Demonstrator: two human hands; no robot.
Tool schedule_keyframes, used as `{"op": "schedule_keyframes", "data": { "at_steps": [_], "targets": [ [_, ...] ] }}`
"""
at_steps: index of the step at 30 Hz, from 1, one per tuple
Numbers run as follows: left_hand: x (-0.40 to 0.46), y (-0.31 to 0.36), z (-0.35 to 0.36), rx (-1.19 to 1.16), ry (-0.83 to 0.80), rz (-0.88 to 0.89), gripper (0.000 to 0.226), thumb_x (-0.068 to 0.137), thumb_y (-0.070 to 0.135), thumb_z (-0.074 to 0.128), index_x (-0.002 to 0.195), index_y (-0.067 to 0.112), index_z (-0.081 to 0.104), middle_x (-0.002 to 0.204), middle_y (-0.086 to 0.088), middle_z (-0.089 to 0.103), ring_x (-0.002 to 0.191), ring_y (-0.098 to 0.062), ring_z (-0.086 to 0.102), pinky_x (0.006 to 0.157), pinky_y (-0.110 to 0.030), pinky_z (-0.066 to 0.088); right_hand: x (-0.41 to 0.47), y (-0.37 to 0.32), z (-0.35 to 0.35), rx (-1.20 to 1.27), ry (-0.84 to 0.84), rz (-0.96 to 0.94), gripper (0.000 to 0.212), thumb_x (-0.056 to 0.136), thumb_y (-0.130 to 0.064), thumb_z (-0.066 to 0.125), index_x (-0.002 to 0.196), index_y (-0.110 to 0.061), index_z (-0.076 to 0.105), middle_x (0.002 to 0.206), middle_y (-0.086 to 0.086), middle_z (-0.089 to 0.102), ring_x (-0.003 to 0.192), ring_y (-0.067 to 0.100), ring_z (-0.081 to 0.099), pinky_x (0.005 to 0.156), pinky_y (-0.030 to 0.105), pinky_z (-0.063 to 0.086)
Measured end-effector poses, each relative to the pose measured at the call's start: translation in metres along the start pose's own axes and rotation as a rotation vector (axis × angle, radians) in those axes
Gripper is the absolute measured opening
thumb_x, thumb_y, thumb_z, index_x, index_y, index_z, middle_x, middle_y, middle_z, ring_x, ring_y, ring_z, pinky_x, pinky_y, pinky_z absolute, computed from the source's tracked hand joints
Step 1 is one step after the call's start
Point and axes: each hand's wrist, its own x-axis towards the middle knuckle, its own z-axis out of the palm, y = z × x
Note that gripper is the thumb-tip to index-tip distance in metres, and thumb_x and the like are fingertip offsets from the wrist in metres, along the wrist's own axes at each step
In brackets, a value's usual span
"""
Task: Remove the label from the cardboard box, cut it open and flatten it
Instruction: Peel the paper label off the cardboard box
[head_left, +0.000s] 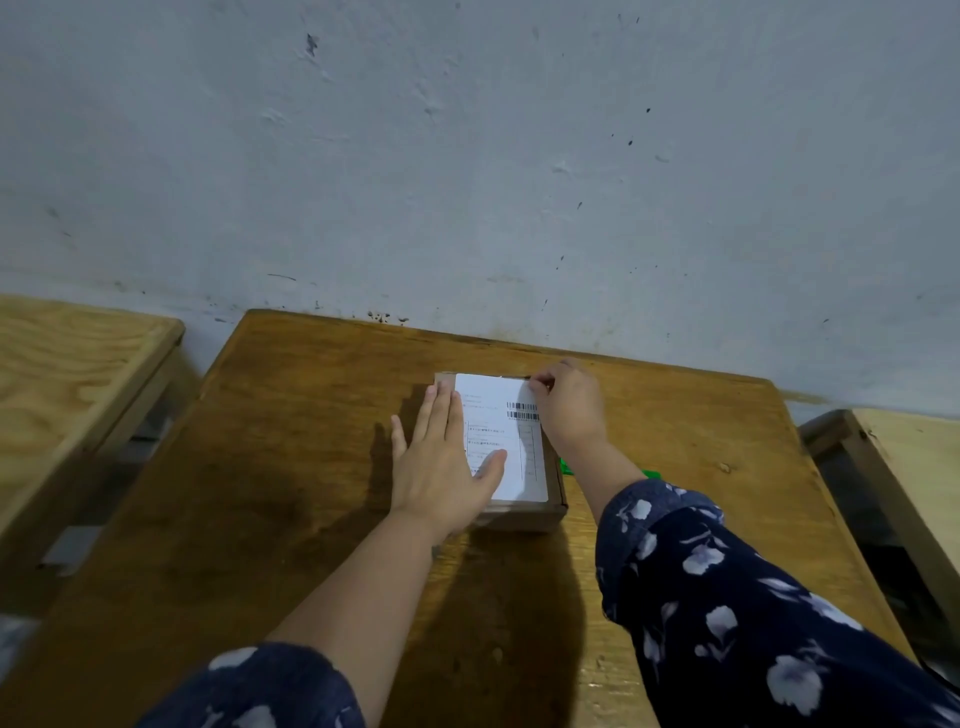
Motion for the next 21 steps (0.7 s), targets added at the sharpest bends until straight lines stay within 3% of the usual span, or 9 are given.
{"op": "schedule_keyframes", "data": {
  "at_steps": [9,14,21],
  "targets": [
    [-0.0001,0.0004,0.0002,-0.003,0.015,0.003,0.086,0.09,0.065,0.026,0.152,0.012,-0.003,0.16,-0.002,-0.011,0.145,-0.013,-0.02,0.117,-0.05,-0.009,-0.003,0.0014,0.0043,0.005,0.044,-0.046,0.013,0.091,-0.009,0.054,0.084,-0.007,0.065,0.095,0.001,0.055,0.084,0.022,0.055,0.066,0.029,0.042],
    [0.0001,0.0,0.0013,0.007,0.018,0.009,0.086,0.09,0.065,0.026,0.152,0.013,-0.005,0.16,-0.002,-0.012,0.144,-0.014,-0.02,0.118,-0.05,-0.008,0.0013,0.0018,0.0046,-0.083,-0.007,-0.051,0.016,0.093,-0.014,0.05,0.093,-0.007,0.065,0.106,0.004,0.056,0.094,0.026,0.055,0.078,0.042,0.051],
    [0.0004,-0.0003,0.0022,-0.001,0.019,0.006,0.087,0.09,0.065,0.026,0.152,0.013,-0.003,0.161,-0.002,-0.011,0.145,-0.013,-0.019,0.118,-0.05,-0.007,-0.0005,-0.0028,0.0031,-0.341,-0.091,-0.084,0.028,0.098,-0.021,0.035,0.113,-0.012,0.056,0.122,0.006,0.047,0.111,0.025,0.038,0.087,0.037,0.033]
  ]
}}
